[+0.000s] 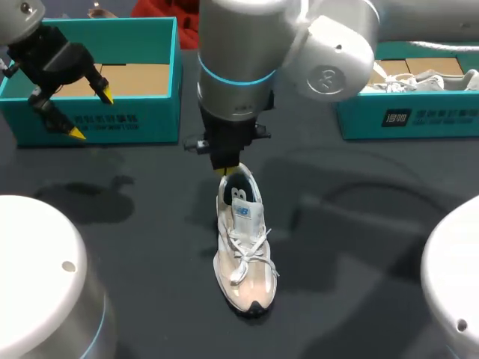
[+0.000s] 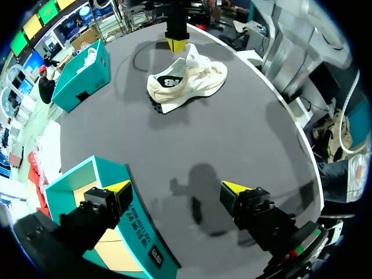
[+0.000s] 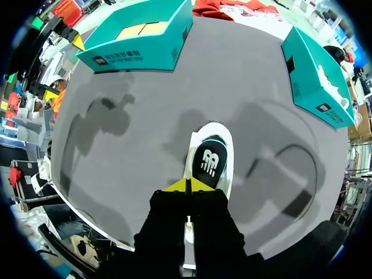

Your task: Take the shoe out of the shoebox, open the shoe tongue, remove and reinsert the insole, then place the shoe into the shoebox

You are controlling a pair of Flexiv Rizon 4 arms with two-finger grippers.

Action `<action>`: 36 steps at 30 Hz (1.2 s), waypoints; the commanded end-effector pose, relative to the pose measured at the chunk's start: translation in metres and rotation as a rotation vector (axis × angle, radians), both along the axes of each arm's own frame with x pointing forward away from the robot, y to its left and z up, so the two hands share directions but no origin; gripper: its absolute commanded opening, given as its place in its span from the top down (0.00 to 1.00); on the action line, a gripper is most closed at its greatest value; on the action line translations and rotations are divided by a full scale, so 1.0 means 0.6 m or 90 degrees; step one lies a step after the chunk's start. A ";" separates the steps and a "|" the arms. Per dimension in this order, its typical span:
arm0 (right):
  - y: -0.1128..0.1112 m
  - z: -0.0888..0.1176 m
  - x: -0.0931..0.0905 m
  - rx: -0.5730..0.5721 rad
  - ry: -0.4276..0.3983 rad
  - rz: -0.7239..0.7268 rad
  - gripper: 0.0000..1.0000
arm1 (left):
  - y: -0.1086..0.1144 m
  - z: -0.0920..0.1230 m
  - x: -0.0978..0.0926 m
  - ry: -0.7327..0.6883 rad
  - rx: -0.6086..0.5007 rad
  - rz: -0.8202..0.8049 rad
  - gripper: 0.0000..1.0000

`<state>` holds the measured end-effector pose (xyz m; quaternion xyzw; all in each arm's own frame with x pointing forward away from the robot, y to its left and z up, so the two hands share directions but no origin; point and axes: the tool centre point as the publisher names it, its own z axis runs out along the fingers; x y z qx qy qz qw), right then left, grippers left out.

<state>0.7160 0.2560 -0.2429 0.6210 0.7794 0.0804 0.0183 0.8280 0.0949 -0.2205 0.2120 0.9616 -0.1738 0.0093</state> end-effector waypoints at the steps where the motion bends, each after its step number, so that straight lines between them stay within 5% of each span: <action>1: 0.006 -0.012 0.004 -0.035 0.013 -0.021 1.00 | 0.001 0.000 0.000 0.000 0.001 0.000 0.00; 18: -0.014 -0.099 -0.004 -0.134 -0.027 -0.052 1.00 | 0.001 0.000 0.000 0.000 0.001 0.000 0.00; 30: -0.023 -0.104 -0.005 -0.111 -0.043 -0.060 1.00 | 0.001 0.000 0.000 0.000 0.001 0.000 0.00; 36: -0.032 -0.129 0.011 -0.202 -0.059 -0.098 1.00 | 0.001 0.000 0.000 0.000 0.001 0.000 0.00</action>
